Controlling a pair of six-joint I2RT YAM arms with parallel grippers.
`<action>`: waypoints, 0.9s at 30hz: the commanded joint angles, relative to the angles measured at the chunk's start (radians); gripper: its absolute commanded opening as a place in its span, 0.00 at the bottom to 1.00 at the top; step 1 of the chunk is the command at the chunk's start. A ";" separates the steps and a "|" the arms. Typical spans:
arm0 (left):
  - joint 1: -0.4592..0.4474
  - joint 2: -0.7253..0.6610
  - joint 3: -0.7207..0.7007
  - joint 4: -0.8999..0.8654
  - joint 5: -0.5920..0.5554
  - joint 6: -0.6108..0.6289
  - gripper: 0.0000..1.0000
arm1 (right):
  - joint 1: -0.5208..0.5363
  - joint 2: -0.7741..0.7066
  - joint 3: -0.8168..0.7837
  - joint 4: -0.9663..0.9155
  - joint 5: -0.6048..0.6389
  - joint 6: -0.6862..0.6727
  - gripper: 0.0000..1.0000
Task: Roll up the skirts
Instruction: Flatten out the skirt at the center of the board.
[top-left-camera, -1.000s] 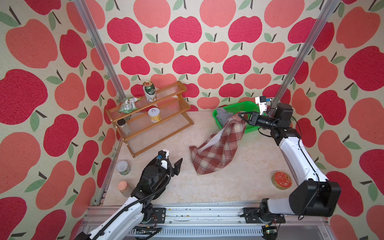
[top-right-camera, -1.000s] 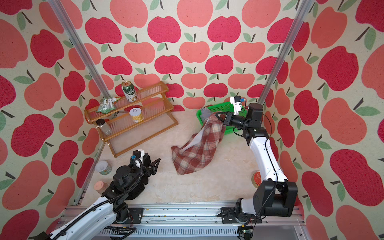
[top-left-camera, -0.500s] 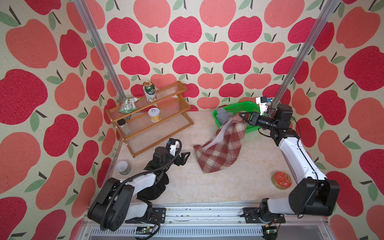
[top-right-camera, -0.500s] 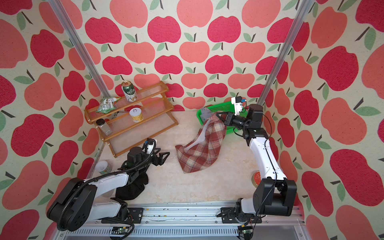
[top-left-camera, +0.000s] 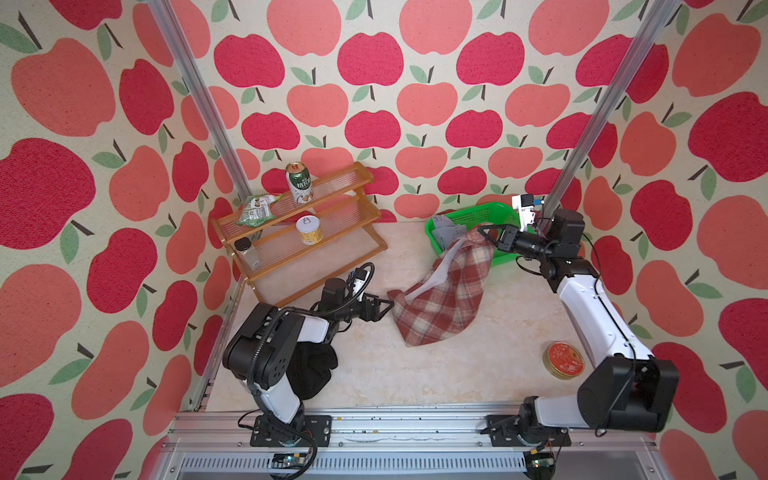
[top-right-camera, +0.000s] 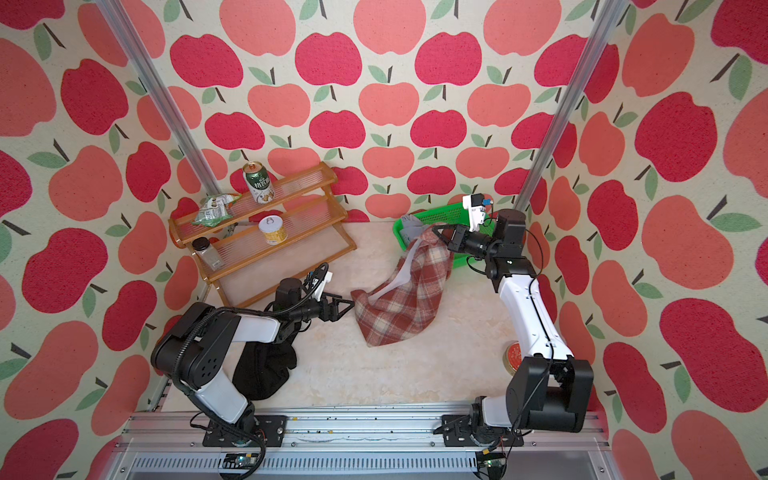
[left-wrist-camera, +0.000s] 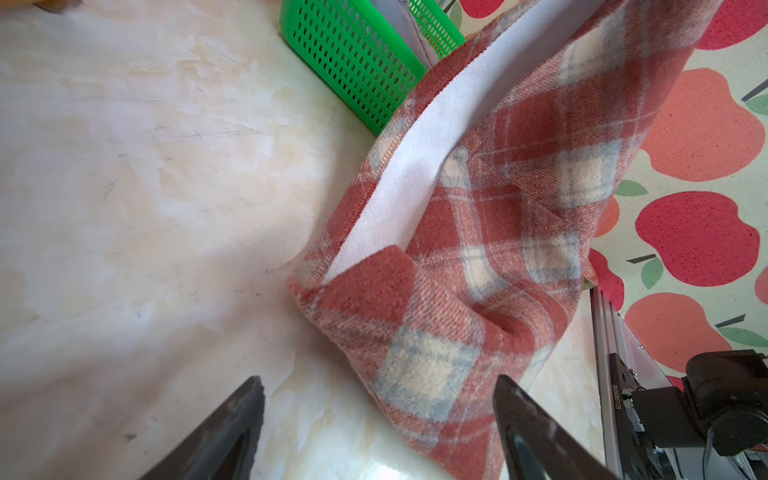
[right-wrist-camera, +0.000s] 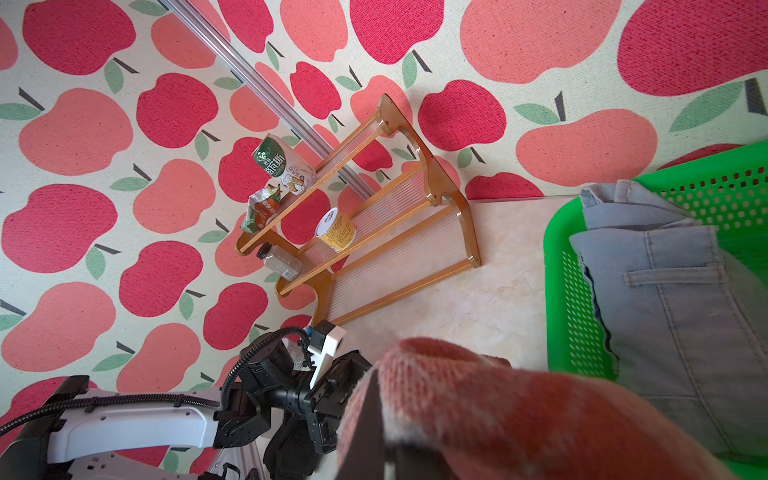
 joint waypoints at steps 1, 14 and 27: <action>0.009 0.045 0.042 0.060 0.042 -0.030 0.87 | -0.002 0.002 -0.005 0.031 0.006 -0.023 0.00; 0.001 0.224 0.133 0.178 0.051 -0.103 0.64 | 0.000 0.004 -0.011 0.029 0.006 -0.026 0.00; -0.035 0.290 0.217 0.165 0.094 -0.100 0.28 | 0.000 0.008 -0.018 0.015 0.018 -0.043 0.00</action>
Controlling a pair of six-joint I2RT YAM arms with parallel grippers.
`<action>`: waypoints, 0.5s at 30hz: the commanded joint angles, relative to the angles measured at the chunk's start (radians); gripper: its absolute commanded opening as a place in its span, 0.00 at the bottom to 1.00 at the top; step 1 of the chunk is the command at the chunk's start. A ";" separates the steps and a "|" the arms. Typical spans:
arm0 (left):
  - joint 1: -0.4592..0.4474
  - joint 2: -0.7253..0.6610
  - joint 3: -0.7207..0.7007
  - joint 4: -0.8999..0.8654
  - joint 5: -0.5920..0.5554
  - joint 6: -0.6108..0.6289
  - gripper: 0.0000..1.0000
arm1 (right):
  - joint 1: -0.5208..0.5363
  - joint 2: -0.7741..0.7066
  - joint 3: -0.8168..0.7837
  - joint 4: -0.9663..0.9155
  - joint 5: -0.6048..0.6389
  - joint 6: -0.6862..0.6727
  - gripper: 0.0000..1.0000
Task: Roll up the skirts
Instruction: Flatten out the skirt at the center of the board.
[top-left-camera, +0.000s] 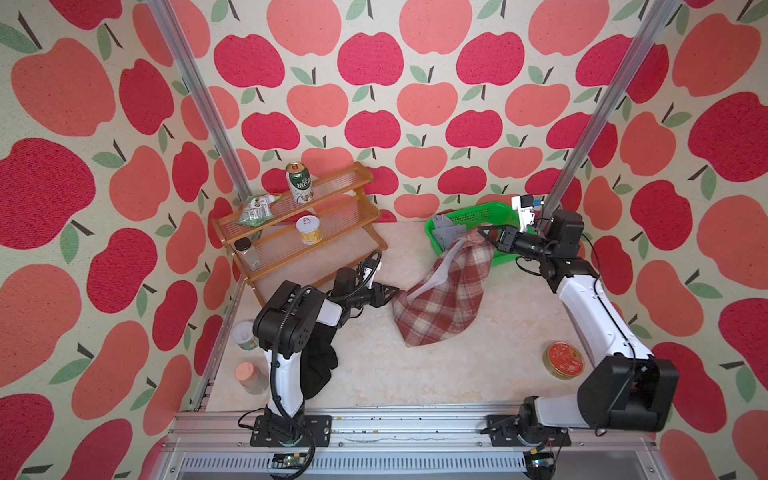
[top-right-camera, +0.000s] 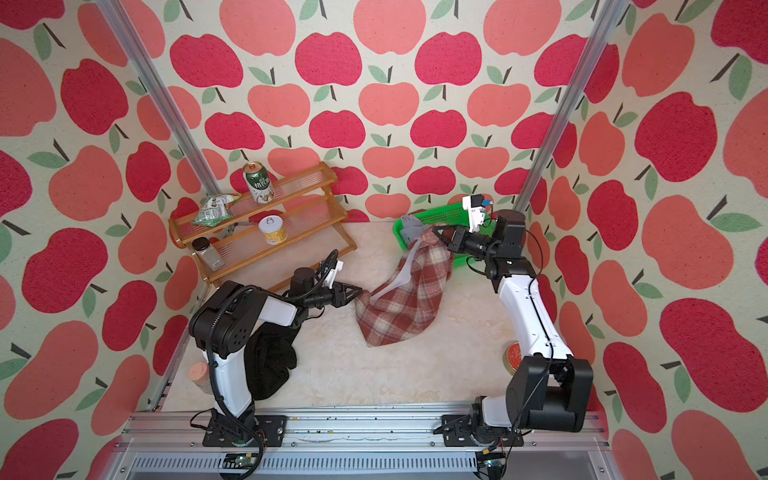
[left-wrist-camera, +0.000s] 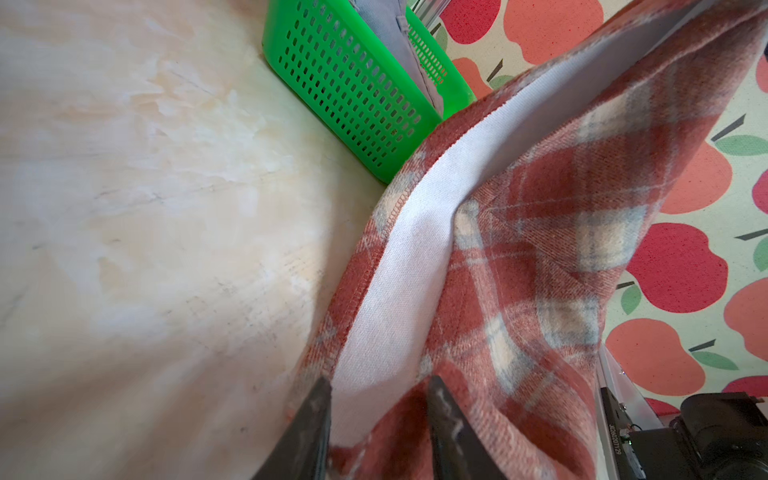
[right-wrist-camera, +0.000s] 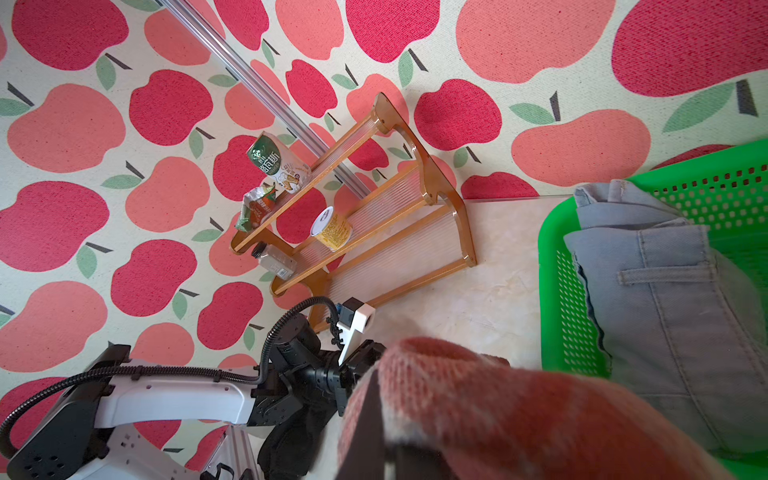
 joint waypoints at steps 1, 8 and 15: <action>-0.011 0.027 0.008 0.034 0.035 0.004 0.22 | -0.001 0.006 -0.010 0.014 0.008 -0.027 0.00; -0.003 -0.150 -0.055 -0.028 -0.023 0.072 0.07 | 0.000 -0.005 -0.011 0.010 0.022 -0.025 0.00; 0.025 -0.613 -0.127 -0.265 -0.184 0.210 0.03 | -0.011 -0.046 0.017 -0.005 0.039 -0.006 0.00</action>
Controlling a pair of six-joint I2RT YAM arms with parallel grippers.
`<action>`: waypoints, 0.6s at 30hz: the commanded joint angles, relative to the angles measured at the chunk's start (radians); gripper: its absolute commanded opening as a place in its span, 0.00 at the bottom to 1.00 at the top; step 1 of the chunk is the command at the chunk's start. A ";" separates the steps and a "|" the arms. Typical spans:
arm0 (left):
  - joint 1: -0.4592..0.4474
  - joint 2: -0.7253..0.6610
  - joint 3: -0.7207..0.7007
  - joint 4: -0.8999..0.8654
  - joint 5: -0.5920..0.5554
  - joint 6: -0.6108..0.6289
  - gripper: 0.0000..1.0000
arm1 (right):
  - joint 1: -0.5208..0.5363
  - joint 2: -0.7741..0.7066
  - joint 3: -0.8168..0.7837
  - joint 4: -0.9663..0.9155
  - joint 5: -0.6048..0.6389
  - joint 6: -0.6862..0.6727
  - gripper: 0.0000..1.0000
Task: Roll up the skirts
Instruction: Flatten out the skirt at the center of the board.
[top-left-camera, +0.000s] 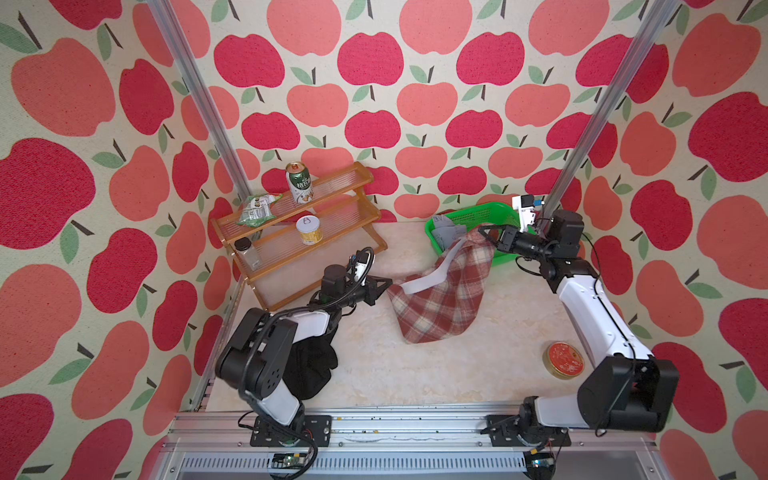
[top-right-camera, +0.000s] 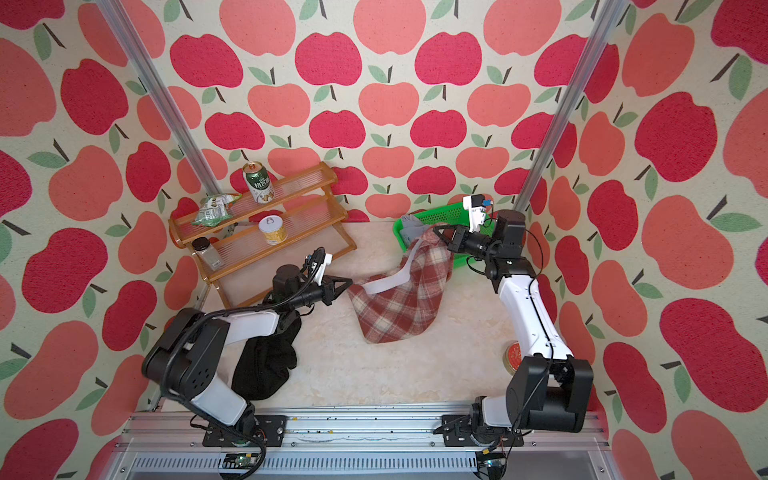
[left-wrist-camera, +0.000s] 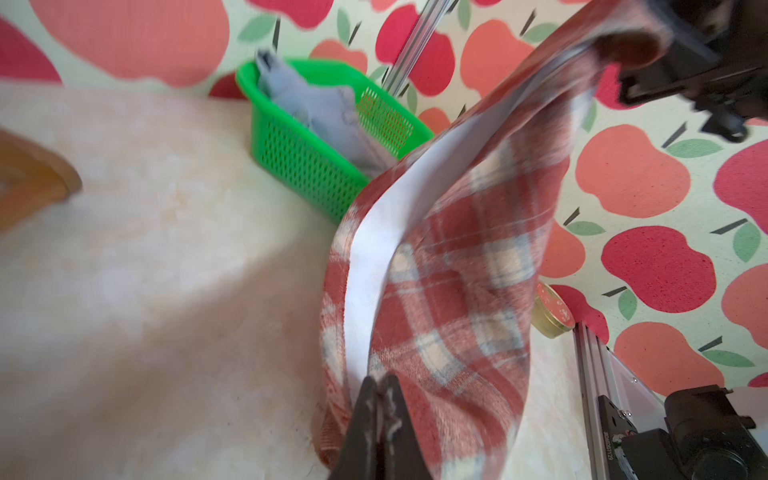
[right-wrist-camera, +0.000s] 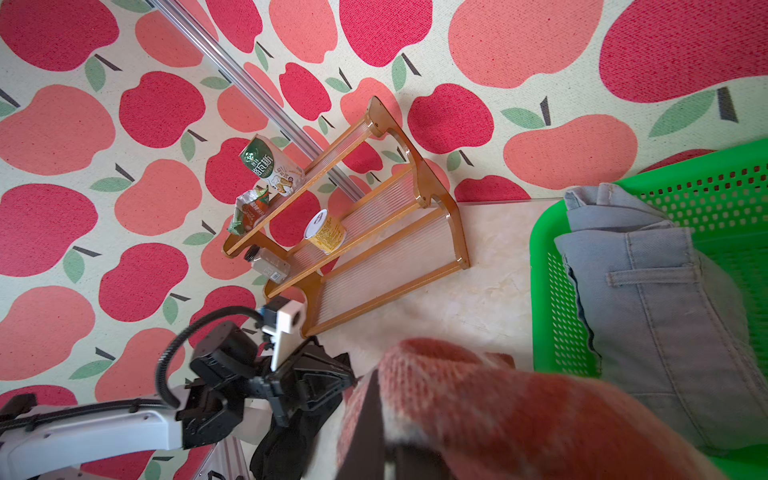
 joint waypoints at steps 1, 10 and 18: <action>0.018 -0.242 -0.011 -0.162 -0.109 0.131 0.03 | -0.010 -0.050 0.025 -0.007 0.017 0.006 0.00; -0.128 -0.881 -0.040 -0.471 -0.475 0.344 0.03 | -0.013 -0.142 0.112 -0.068 0.049 0.051 0.00; -0.145 -1.037 0.086 -0.614 -0.690 0.466 0.03 | -0.017 -0.107 0.213 -0.099 0.032 0.156 0.00</action>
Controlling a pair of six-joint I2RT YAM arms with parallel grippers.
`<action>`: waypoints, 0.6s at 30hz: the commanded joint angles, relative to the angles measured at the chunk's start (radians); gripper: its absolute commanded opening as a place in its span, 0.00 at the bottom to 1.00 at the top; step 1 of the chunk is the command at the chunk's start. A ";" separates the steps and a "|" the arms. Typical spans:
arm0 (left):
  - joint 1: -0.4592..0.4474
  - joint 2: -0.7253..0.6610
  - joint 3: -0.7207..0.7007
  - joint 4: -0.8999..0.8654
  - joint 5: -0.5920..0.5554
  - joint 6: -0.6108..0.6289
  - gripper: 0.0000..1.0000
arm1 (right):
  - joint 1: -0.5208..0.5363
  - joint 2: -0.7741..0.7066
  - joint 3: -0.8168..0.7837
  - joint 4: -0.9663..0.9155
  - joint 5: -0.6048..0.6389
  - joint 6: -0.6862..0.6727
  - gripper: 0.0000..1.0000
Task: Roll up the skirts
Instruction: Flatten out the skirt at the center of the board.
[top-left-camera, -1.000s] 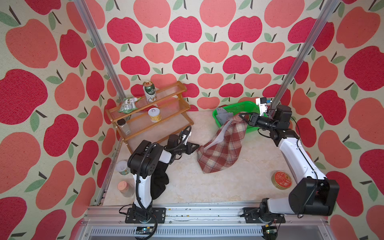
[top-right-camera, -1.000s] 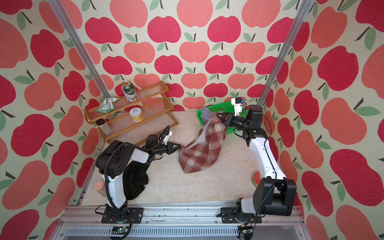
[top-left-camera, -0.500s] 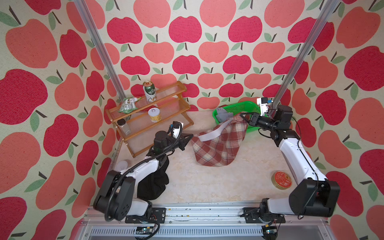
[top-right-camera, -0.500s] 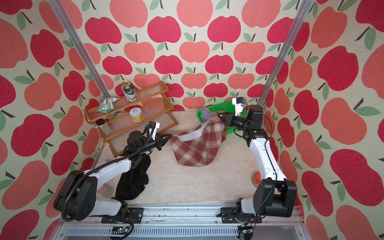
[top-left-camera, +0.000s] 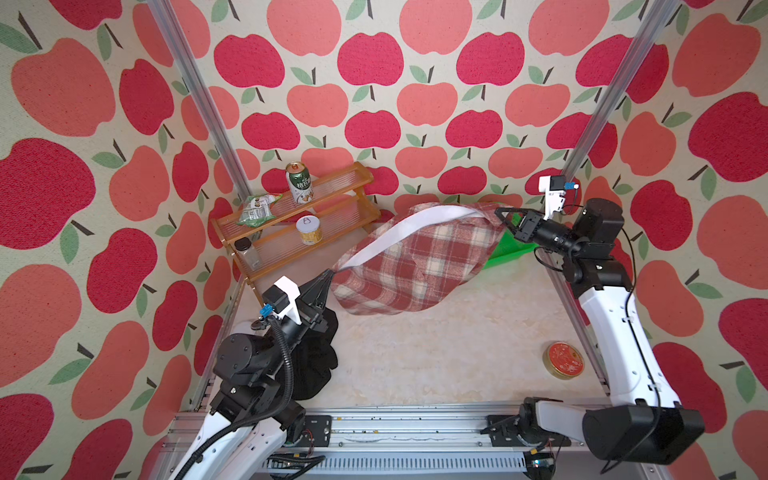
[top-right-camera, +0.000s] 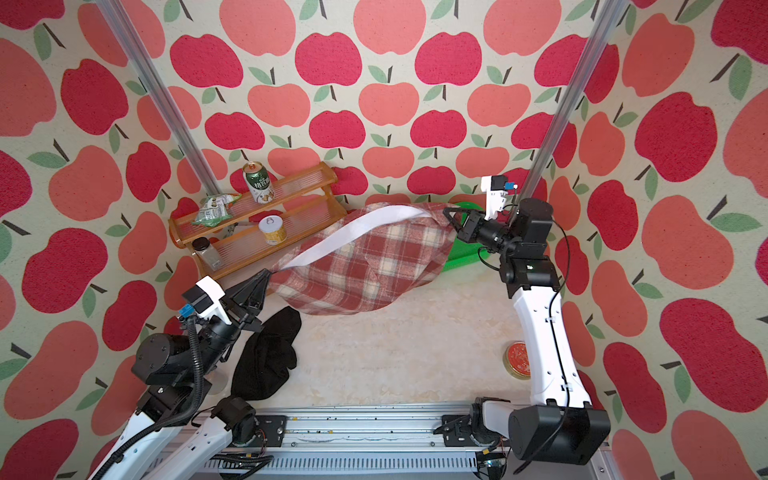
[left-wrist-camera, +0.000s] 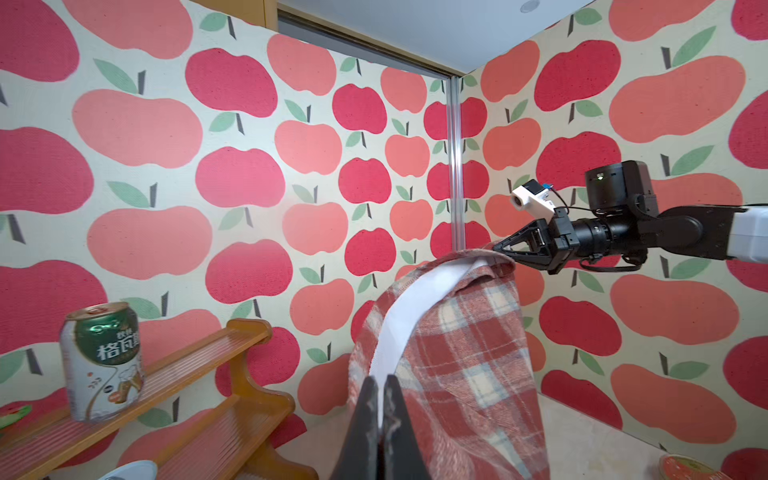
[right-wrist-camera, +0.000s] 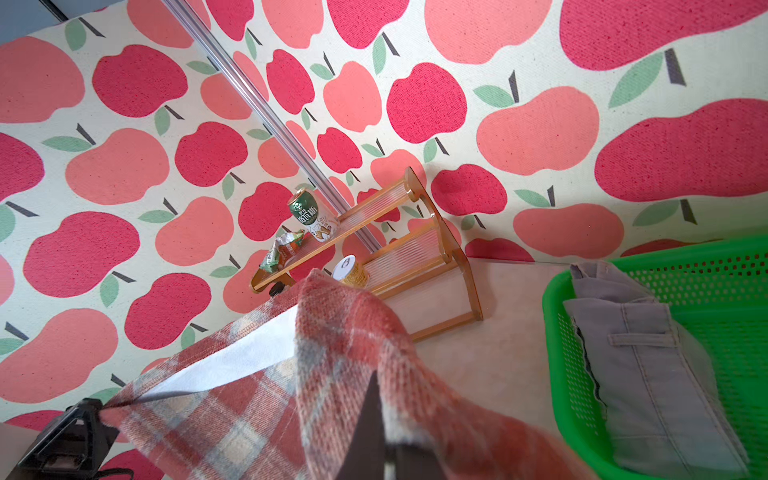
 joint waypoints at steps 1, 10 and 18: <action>0.013 0.077 0.087 -0.123 -0.144 0.083 0.02 | 0.000 0.054 0.042 0.060 -0.042 0.116 0.00; 0.242 0.289 0.292 -0.148 -0.043 0.026 0.02 | 0.146 0.448 0.321 0.562 -0.246 0.523 0.00; 0.277 0.210 0.388 -0.268 0.097 0.046 0.04 | 0.201 0.601 0.528 0.795 -0.305 0.731 0.00</action>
